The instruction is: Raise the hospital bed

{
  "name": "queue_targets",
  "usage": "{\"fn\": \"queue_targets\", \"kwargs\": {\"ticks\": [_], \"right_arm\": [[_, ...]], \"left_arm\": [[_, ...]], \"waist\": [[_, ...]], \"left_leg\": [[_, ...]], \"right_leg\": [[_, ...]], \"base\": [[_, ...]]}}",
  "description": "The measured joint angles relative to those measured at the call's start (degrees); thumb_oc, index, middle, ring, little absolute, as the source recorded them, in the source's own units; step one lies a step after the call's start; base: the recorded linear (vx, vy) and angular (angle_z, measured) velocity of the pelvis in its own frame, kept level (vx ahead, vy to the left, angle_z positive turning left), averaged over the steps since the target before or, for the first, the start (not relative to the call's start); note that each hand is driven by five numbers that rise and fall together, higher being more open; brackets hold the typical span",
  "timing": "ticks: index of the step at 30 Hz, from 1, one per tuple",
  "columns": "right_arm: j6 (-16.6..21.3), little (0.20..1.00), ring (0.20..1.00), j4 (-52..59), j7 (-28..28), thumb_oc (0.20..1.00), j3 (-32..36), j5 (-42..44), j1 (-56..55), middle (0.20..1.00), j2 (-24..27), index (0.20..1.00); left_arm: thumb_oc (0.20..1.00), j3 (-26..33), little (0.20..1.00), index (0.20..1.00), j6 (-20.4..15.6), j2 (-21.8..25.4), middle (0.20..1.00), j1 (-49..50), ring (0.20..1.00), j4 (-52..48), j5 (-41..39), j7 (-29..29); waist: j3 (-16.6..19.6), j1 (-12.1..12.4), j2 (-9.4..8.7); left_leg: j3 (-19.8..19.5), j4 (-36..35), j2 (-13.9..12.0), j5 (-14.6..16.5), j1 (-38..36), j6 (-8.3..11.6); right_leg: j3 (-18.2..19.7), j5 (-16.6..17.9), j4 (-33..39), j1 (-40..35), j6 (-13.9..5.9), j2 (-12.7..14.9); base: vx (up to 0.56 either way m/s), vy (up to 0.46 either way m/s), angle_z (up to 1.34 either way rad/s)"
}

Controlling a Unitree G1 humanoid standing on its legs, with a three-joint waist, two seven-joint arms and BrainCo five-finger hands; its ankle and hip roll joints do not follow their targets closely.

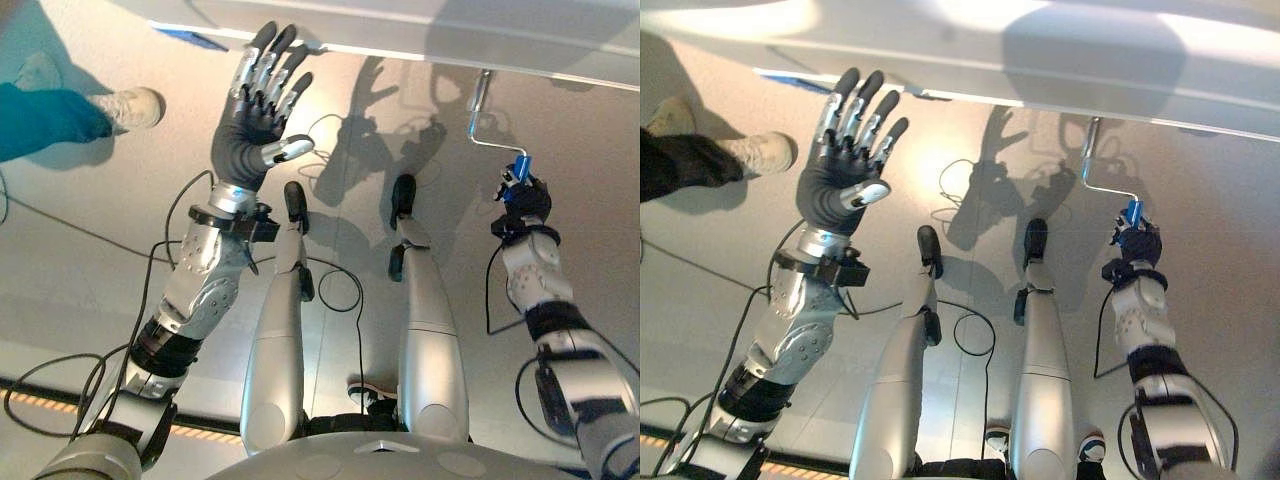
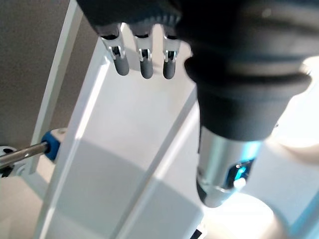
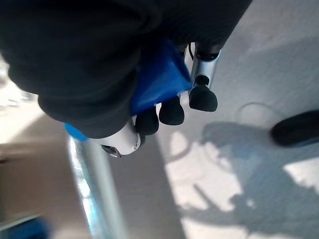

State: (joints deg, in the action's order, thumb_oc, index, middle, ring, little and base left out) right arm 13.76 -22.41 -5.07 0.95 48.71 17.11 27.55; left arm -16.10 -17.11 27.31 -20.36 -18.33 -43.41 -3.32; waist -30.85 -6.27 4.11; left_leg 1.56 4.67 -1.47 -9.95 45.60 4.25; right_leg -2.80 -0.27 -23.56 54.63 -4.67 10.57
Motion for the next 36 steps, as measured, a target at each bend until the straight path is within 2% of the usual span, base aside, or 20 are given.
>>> {"fn": "queue_targets", "kwargs": {"ticks": [3, 4, 9, 15, 20, 23, 27, 36], "right_arm": [[0.0, 0.2, 0.2, 8.4, 1.3, 0.2, -1.7, 0.3, -4.6, 0.2, -0.2, 0.2], [-0.1, 0.2, 0.2, 14.2, 2.2, 0.2, -3.8, 0.3, -7.5, 0.2, -0.2, 0.2], [-1.6, 0.2, 0.2, 18.5, 3.3, 0.2, -6.0, 2.2, -10.9, 0.2, -0.6, 0.2], [-2.8, 0.2, 0.2, 22.5, 5.3, 0.2, -11.0, 8.1, -12.7, 0.2, 1.3, 0.2], [-2.8, 0.2, 0.2, 22.9, 5.5, 0.2, -15.3, 11.7, -10.7, 0.2, 1.6, 0.2], [-3.2, 0.2, 0.2, 21.8, 4.5, 0.2, -20.7, 13.8, -5.5, 0.2, 1.8, 0.2], [-3.3, 0.2, 0.2, 19.8, 3.7, 0.2, -23.6, 13.8, -1.5, 0.2, 2.3, 0.2], [-3.4, 0.2, 0.2, 11.8, 0.0, 0.2, -24.1, 13.2, 8.5, 0.2, 2.1, 0.2]], "left_arm": [[1.0, 1.5, 1.0, 1.0, 0.0, -0.1, 1.0, 1.9, 1.0, -1.5, 0.0, 0.3], [1.0, 2.8, 1.0, 1.0, 0.0, 0.0, 1.0, 3.1, 1.0, -2.4, -0.1, 0.7], [1.0, 4.2, 1.0, 1.0, -0.1, 0.4, 1.0, 5.4, 1.0, -3.7, -0.5, 1.3], [1.0, 3.9, 1.0, 1.0, 0.0, 0.2, 1.0, 7.6, 1.0, -4.4, -0.7, 1.3], [1.0, 3.8, 1.0, 1.0, 0.0, -0.1, 1.0, 7.5, 1.0, -4.4, -0.8, 1.3], [1.0, 2.2, 1.0, 1.0, 0.0, -1.6, 1.0, 6.1, 1.0, -3.9, -2.5, 1.1], [1.0, 1.0, 1.0, 1.0, 0.1, -2.1, 1.0, 5.0, 1.0, -2.5, -2.6, 0.9], [1.0, 0.2, 1.0, 1.0, 0.1, -3.3, 1.0, 3.5, 1.0, -0.3, -3.1, -0.8]], "waist": [[0.0, -0.5, -0.31], [-0.1, -0.5, -0.62], [-0.1, -0.6, -1.62], [-0.2, -0.4, -2.2], [-0.3, 0.7, -2.28], [-0.3, 1.0, -2.35], [-0.3, 1.3, -2.32], [-0.3, 4.9, -2.21]], "left_leg": [[-0.2, 0.0, -0.3, 0.1, -0.2, 0.05], [-0.2, 0.0, -0.4, 0.1, -0.2, 0.06], [-0.3, 0.1, -0.6, 0.1, -0.5, 0.12], [-1.0, -0.2, -0.6, 0.1, -0.5, 0.11], [-1.7, 0.0, -0.6, 0.0, -0.3, 0.17], [-2.2, 0.2, -0.7, -0.1, 0.3, 0.4], [-3.2, 0.5, -0.9, -0.3, 1.2, 0.61], [-4.6, 0.7, -1.2, -0.6, 2.3, 1.03]], "right_leg": [[-0.1, 0.0, 0.4, -0.6, 0.01, -0.3], [-0.2, 0.1, 0.5, -0.6, 0.06, -0.4], [-0.7, 0.1, 1.0, -1.5, 0.02, -0.4], [-1.7, 0.5, 2.4, -2.5, -0.07, -0.4], [-2.7, 0.5, 2.5, -2.9, -0.05, -0.3], [-3.4, 0.5, 2.7, -2.8, -0.13, -0.4], [-4.3, 0.6, 2.8, -2.6, 0.18, -0.6], [-5.8, 0.5, 2.8, -2.2, 0.76, -0.8]], "base": [[-0.01, -0.075, 0.0], [0.0, -0.055, 0.0], [0.01, -0.026, 0.01], [0.02, 0.029, 0.03], [0.02, 0.023, 0.05], [0.02, 0.041, 0.03], [0.02, 0.025, 0.05], [0.01, 0.017, 0.03]]}}
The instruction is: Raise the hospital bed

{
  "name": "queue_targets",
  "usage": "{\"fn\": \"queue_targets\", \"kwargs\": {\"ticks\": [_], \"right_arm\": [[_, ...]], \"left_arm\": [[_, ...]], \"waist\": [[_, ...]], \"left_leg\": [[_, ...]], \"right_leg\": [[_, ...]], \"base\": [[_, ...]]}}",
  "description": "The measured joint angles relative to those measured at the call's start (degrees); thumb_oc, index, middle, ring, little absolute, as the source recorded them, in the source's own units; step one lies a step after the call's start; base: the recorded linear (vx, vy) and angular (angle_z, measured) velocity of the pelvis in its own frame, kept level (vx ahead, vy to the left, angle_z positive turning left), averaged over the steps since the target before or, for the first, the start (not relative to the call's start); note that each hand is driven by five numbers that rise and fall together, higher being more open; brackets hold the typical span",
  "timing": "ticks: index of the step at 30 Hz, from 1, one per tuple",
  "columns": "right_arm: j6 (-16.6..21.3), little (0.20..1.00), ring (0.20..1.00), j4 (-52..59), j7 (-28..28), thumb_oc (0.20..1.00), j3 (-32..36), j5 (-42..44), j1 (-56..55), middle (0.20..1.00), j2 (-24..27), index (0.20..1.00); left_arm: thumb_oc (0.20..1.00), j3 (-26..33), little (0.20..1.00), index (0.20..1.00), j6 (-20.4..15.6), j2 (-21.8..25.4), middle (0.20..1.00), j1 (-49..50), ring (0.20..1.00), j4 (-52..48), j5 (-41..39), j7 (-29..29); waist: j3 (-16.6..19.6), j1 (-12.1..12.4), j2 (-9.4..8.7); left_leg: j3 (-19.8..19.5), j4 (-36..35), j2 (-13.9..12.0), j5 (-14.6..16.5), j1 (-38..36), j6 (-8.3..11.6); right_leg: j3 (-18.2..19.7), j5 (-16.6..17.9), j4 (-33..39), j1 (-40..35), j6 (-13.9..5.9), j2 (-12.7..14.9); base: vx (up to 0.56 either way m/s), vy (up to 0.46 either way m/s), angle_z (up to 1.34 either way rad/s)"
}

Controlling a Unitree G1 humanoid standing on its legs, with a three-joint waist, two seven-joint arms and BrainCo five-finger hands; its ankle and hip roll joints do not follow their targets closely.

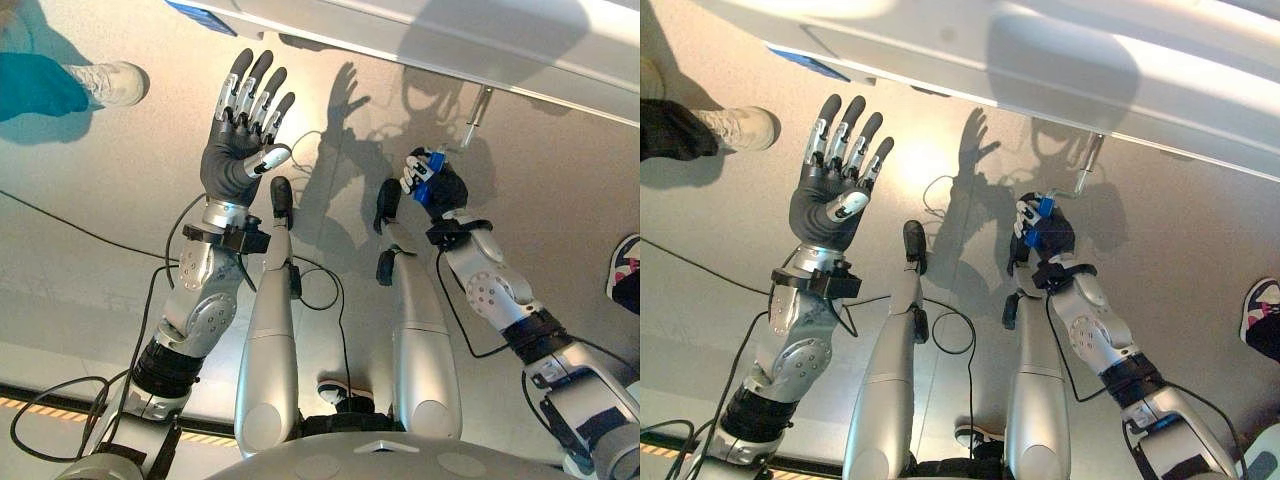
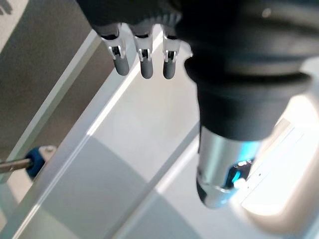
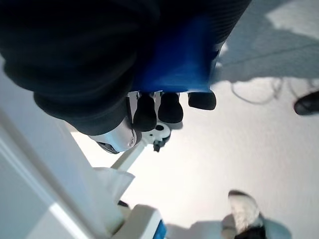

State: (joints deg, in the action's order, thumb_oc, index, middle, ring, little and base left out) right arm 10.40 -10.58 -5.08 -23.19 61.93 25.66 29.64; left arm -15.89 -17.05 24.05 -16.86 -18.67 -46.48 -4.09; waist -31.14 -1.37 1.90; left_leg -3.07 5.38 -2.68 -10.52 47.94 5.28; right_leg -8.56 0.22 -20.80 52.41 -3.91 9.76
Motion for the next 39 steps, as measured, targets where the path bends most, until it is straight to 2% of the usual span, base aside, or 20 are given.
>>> {"fn": "queue_targets", "kwargs": {"ticks": [5, 9, 14, 19, 20, 22, 27, 31, 35, 39], "right_arm": [[-0.1, 0.2, 0.2, -4.9, -1.1, 0.2, -0.2, -0.6, 3.5, 0.2, -1.8, 0.2], [-0.2, 0.2, 0.2, -21.0, -3.1, 0.2, -0.4, -4.3, 12.9, 0.2, -7.7, 0.2], [-1.0, 0.2, 0.2, -36.6, -5.0, 0.2, -0.1, -7.1, 22.0, 0.2, -9.5, 0.2], [-1.5, 0.2, 0.2, -44.2, -5.4, 0.2, 0.1, -10.2, 25.8, 0.2, -10.8, 0.2], [-1.7, 0.2, 0.2, -48.4, -5.2, 0.2, 0.2, -11.6, 27.8, 0.2, -11.3, 0.2], [-2.2, 0.2, 0.2, -54.3, -5.3, 0.2, 0.6, -13.6, 30.6, 0.2, -11.4, 0.2], [-3.2, 0.2, 0.2, -59.8, -5.3, 0.2, 2.4, -16.5, 33.8, 0.2, -10.8, 0.2], [-3.6, 0.2, 0.2, -62.3, -5.4, 0.2, 4.6, -20.2, 33.8, 0.2, -9.6, 0.2], [-4.5, 0.2, 0.2, -63.1, -5.4, 0.2, 7.2, -22.3, 33.8, 0.2, -7.0, 0.2], [-4.8, 0.2, 0.2, -64.0, -5.5, 0.2, 10.6, -22.5, 32.4, 0.2, -5.3, 0.2]], "left_arm": [[1.0, -0.4, 1.0, 1.0, 0.0, -0.4, 1.0, -0.5, 1.0, 0.0, 0.0, -0.4], [1.0, -2.5, 1.0, 1.0, 0.0, -0.3, 1.0, -1.4, 1.0, 0.2, -0.7, -0.5], [1.0, -3.9, 1.0, 1.0, -0.1, -0.4, 1.0, -2.9, 1.0, 0.2, -2.0, -0.5], [1.0, -4.3, 1.0, 1.0, -0.1, -0.6, 1.0, -4.7, 1.0, 0.4, -2.1, -0.6], [1.0, -5.0, 1.0, 1.0, -0.1, -0.5, 1.0, -5.3, 1.0, 0.4, -2.1, -0.6], [1.0, -6.2, 1.0, 1.0, -0.1, -0.5, 1.0, -6.4, 1.0, 0.4, -2.1, -0.6], [1.0, -6.6, 1.0, 1.0, -0.1, -0.4, 1.0, -7.1, 1.0, 0.4, -2.0, -1.1], [1.0, -7.1, 1.0, 1.0, -0.2, -0.3, 1.0, -7.6, 1.0, 0.5, -2.0, -1.1], [1.0, -8.1, 1.0, 1.0, -0.2, -0.4, 1.0, -9.3, 1.0, 0.4, -1.9, -1.1], [1.0, -8.3, 1.0, 1.0, -0.2, -0.2, 1.0, -9.4, 1.0, 0.5, -1.7, -1.0]], "waist": [[0.0, 0.9, 0.05], [0.1, 2.1, 0.28], [0.2, 4.2, 0.64], [0.2, 4.3, 0.84], [0.2, 4.4, 0.89], [0.3, 5.3, 1.13], [0.3, 5.6, 1.91], [0.5, 5.8, 2.73], [0.5, 7.1, 4.02], [0.5, 7.0, 4.25]], "left_leg": [[-0.2, 0.1, 0.0, -0.1, 0.1, 0.09], [-0.4, 0.3, -0.1, -0.2, 0.1, 0.26], [-0.6, 0.9, 0.0, -0.2, 1.5, 0.33], [-1.3, 1.5, 0.1, -0.3, 2.6, 0.36], [-1.4, 1.5, 0.2, -0.3, 2.7, 0.36], [-1.6, 1.5, 0.3, -0.3, 3.1, 0.43], [-1.8, 1.6, 0.7, -0.7, 4.9, 0.57], [-1.8, 1.6, 1.1, -0.7, 5.5, 0.57], [-1.6, 1.7, 1.3, -0.8, 6.3, 0.51], [-1.4, 1.8, 1.5, -0.8, 6.7, 0.49]], "right_leg": [[-0.1, 0.0, -0.2, 0.0, 0.06, 0.0], [-0.1, 0.0, -0.3, 0.1, 0.14, 0.2], [-0.4, -0.3, -1.2, 1.3, 0.41, 0.4], [-0.7, -0.2, -1.5, 2.0, 0.63, 0.5], [-0.7, -0.3, -1.7, 2.2, 0.68, 0.5], [-0.5, -0.4, -2.3, 3.0, 0.77, 0.5], [-0.4, -1.1, -4.2, 5.5, 0.93, 1.1], [-0.2, -1.8, -5.3, 6.5, 0.9, 1.4], [0.2, -1.9, -5.9, 7.8, 0.83, 1.6], [0.5, -2.0, -6.1, 8.4, 0.79, 1.7]], "base": [[0.01, 0.021, 0.01], [0.02, 0.047, -0.01], [0.01, 0.041, 0.04], [0.0, 0.036, 0.04], [0.0, 0.0, 0.0], [-0.01, 0.034, 0.0], [0.0, 0.013, 0.04], [0.0, 0.01, 0.05], [0.0, 0.0, 0.0], [0.0, -0.008, 0.0]]}}
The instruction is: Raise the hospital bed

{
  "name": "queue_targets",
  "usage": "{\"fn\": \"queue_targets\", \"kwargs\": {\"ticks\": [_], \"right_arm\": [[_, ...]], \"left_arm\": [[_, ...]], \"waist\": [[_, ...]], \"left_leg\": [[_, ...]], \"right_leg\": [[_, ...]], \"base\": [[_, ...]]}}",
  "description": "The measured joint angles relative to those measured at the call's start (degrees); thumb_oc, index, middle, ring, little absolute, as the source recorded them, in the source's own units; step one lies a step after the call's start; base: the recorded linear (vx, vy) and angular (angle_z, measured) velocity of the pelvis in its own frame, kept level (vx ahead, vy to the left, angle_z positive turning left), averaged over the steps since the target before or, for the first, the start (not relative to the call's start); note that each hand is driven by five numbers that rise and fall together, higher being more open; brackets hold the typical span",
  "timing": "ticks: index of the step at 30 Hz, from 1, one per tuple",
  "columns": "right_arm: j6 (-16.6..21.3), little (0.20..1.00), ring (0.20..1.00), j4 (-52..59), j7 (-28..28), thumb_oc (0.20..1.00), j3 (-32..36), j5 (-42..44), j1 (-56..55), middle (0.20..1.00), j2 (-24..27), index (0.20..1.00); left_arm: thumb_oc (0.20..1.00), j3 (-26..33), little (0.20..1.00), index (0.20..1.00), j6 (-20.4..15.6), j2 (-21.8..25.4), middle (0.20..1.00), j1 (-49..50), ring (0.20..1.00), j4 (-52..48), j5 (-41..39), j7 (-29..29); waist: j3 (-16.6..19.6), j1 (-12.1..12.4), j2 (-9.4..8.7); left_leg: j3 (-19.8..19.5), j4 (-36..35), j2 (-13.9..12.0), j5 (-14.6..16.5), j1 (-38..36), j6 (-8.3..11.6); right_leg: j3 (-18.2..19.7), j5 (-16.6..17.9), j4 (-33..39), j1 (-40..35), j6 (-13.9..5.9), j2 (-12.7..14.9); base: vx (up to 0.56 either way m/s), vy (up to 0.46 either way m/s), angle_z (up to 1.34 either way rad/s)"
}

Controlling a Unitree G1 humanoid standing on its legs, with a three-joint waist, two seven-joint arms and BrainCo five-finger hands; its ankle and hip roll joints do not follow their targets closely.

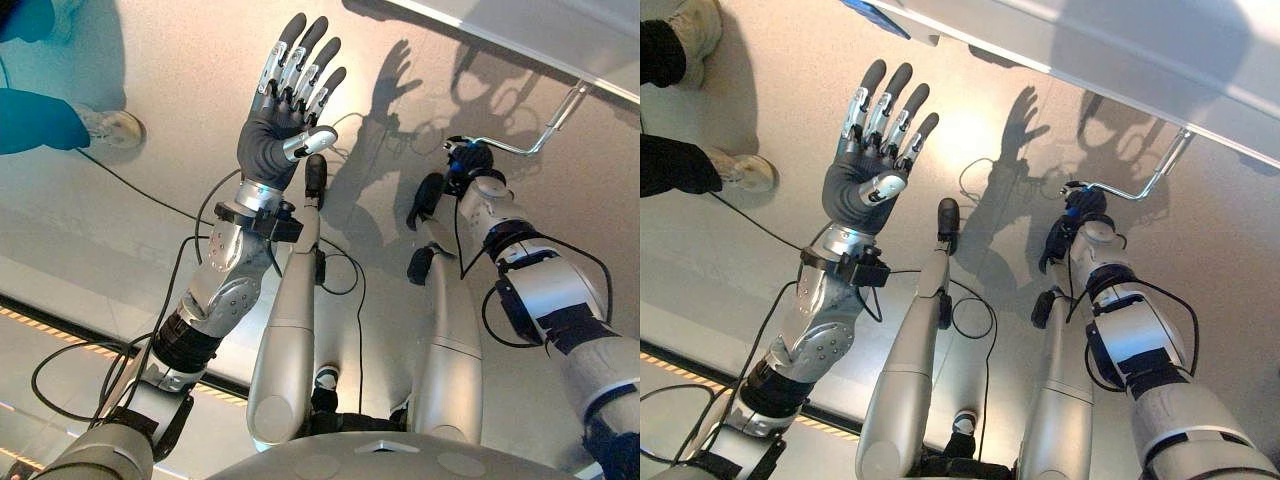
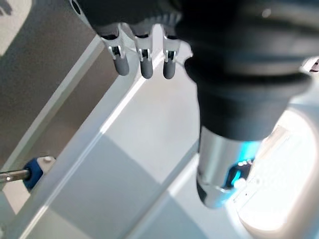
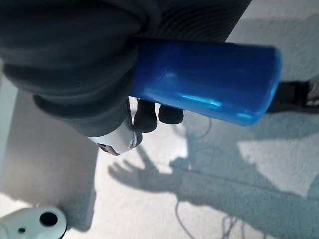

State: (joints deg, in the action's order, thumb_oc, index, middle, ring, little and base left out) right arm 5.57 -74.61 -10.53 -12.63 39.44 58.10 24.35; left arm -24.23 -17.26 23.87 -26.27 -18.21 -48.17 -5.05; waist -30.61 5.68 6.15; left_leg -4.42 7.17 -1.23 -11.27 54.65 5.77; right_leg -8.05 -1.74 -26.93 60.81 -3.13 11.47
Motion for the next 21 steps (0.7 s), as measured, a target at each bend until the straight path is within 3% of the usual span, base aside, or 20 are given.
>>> {"fn": "queue_targets", "kwargs": {"ticks": [13, 21], "right_arm": [[1.0, 0.2, 0.2, 0.0, 0.4, 0.2, 9.6, 2.9, -8.3, 0.2, 6.6, 0.2], [2.1, 0.2, 0.2, 2.3, 2.6, 0.2, 10.0, 2.9, -9.4, 0.2, 6.0, 0.2]], "left_arm": [[1.0, -0.4, 1.0, 1.0, 0.0, 2.4, 1.0, 0.5, 1.0, 0.0, 0.1, 1.8], [1.0, -0.3, 1.0, 1.0, 0.0, 2.6, 1.0, 1.5, 1.0, -0.2, 0.1, 2.8]], "waist": [[0.0, -2.7, -0.01], [0.1, -4.4, -0.11]], "left_leg": [[3.4, 0.0, 0.5, 0.0, -1.7, -0.7], [5.7, -0.8, -0.1, 0.5, -4.0, -0.96]], "right_leg": [[3.7, 0.0, -1.8, 1.2, -0.6, 0.4], [5.9, -0.1, -1.7, 0.8, -0.88, -0.6]], "base": [[-0.01, -0.045, -0.04], [-0.02, -0.067, -0.1]]}}
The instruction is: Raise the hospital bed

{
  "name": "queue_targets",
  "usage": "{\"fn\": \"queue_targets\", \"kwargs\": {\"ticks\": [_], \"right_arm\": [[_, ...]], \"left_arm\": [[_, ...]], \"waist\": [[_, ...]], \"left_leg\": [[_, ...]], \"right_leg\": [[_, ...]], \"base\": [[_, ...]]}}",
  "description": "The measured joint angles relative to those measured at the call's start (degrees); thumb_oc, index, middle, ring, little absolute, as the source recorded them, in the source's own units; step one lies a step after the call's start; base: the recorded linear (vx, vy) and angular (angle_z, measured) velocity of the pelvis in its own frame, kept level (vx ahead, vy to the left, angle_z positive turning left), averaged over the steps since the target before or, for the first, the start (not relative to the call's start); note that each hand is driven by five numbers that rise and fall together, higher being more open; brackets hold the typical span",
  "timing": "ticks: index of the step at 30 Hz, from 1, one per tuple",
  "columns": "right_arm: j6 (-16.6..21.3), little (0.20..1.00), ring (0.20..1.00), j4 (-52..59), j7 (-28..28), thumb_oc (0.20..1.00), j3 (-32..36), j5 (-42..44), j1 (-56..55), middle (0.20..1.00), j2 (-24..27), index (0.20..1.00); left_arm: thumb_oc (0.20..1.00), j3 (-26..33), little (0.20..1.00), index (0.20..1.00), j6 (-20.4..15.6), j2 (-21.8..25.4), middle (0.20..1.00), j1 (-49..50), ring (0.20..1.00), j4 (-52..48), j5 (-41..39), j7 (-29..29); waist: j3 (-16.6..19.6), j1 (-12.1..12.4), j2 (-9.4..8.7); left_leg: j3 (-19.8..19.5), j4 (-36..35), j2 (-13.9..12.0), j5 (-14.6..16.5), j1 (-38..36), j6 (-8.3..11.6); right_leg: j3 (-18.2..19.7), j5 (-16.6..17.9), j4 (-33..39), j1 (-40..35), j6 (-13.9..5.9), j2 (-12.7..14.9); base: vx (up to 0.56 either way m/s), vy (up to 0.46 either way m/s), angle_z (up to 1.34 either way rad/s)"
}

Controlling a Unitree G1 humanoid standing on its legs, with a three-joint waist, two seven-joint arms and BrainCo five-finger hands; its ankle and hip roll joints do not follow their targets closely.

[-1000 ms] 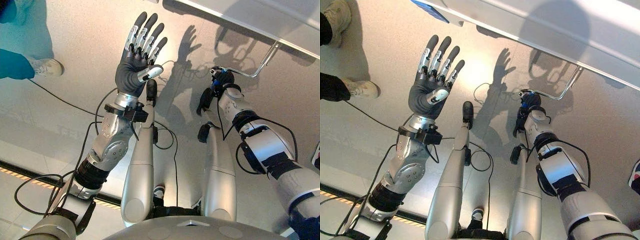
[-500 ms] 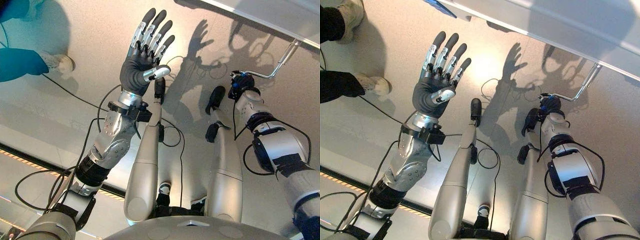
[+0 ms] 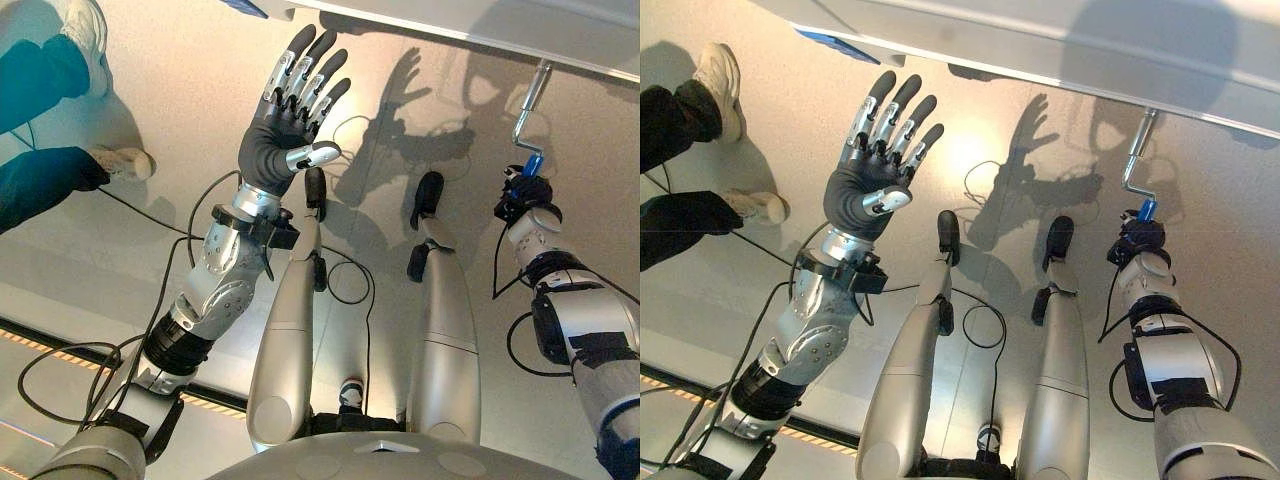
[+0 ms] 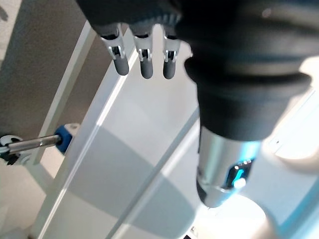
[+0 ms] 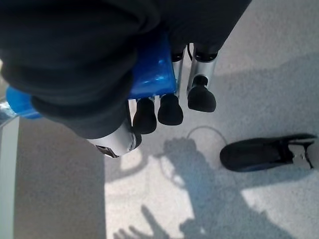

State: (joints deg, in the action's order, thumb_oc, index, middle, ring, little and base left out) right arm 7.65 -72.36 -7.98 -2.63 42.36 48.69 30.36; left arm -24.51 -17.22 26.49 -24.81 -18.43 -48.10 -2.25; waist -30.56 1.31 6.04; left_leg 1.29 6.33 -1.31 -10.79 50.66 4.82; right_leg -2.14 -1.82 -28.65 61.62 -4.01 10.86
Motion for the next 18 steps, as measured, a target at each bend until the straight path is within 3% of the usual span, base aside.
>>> {"fn": "queue_targets", "kwargs": {"ticks": [5, 13, 18], "right_arm": [[1.1, 0.2, 0.2, 5.6, 0.1, 0.2, 0.3, 2.0, -2.3, 0.2, -0.4, 0.2], [7.3, 0.2, 0.2, 53.9, 0.8, 0.2, 1.8, 7.9, -30.3, 0.2, -3.3, 0.2], [7.0, 0.2, 0.2, 71.2, 4.7, 0.2, -2.8, 9.2, -39.6, 0.2, -3.1, 0.2]], "left_arm": [[1.0, 1.0, 1.0, 1.0, 0.0, 0.3, 1.0, 0.4, 1.0, -0.4, 0.0, 0.1], [1.0, 8.8, 1.0, 1.0, 0.1, -0.1, 1.0, 5.0, 1.0, -1.2, 0.0, -0.1], [1.0, 10.5, 1.0, 1.0, 0.1, -0.4, 1.0, 9.7, 1.0, -4.8, 0.0, 0.2]], "waist": [[-0.1, -1.3, -0.35], [-0.4, -8.5, -3.23], [-0.3, -8.2, -3.44]], "left_leg": [[0.7, -0.8, 0.3, 0.1, 0.0, -0.26], [2.5, -1.1, 0.1, 1.1, -1.4, -0.52], [2.5, -1.1, -0.6, 1.4, -2.7, -0.28]], "right_leg": [[1.1, 0.4, 0.6, 0.6, -0.08, 0.0], [2.2, 1.4, 3.1, -1.1, -0.58, -0.7], [1.7, 1.4, 4.1, -2.9, -0.63, -1.4]], "base": [[0.0, -0.018, -0.05], [-0.01, -0.007, -0.11], [0.0, 0.003, -0.04]]}}
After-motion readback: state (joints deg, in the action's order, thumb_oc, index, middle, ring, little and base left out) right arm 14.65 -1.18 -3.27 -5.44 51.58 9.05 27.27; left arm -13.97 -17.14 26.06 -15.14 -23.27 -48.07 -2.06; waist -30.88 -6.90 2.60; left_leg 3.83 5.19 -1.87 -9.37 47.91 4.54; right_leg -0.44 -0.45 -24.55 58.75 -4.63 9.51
